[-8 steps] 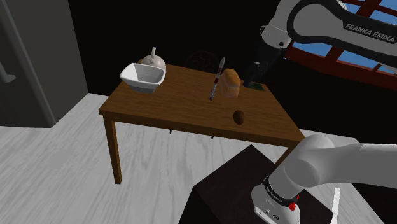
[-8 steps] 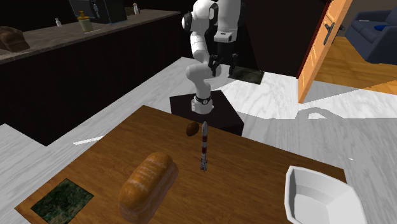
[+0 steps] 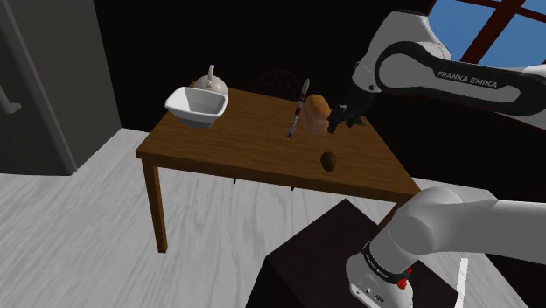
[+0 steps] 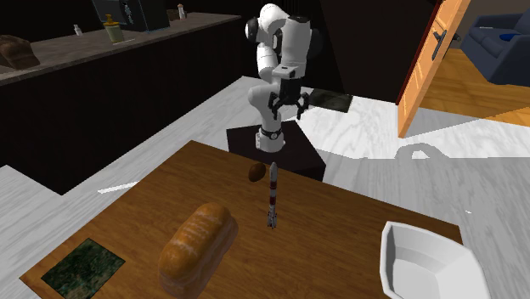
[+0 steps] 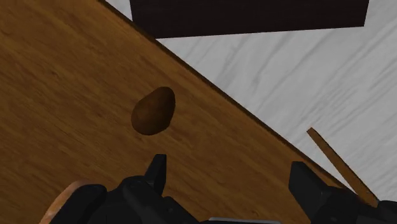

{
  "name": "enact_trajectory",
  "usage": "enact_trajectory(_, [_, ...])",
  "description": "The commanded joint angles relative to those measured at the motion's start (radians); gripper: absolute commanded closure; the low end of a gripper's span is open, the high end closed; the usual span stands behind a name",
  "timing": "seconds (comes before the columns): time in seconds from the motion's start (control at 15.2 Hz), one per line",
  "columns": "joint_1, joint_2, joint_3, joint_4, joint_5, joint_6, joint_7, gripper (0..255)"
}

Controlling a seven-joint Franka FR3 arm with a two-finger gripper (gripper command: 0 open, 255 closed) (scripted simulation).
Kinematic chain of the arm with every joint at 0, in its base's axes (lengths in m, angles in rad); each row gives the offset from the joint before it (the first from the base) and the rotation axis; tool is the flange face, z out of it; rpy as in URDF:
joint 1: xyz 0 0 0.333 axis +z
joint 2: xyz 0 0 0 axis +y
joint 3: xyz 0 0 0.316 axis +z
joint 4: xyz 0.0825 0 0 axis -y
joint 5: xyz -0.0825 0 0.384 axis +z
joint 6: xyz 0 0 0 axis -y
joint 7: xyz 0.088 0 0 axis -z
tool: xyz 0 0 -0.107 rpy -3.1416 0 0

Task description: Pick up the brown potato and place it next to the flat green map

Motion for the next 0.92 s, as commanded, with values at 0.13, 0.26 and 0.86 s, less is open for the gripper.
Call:
enact_trajectory(0.13, [-0.059,0.014,0.002,-0.118,-0.019,0.160,0.091,0])
enact_trajectory(0.26, [-0.093,0.031,0.001,-0.170,-0.032,0.242,0.135,0])
enact_trajectory(0.86, [-0.278,0.216,0.020,-0.347,-0.111,0.658,0.356,0])
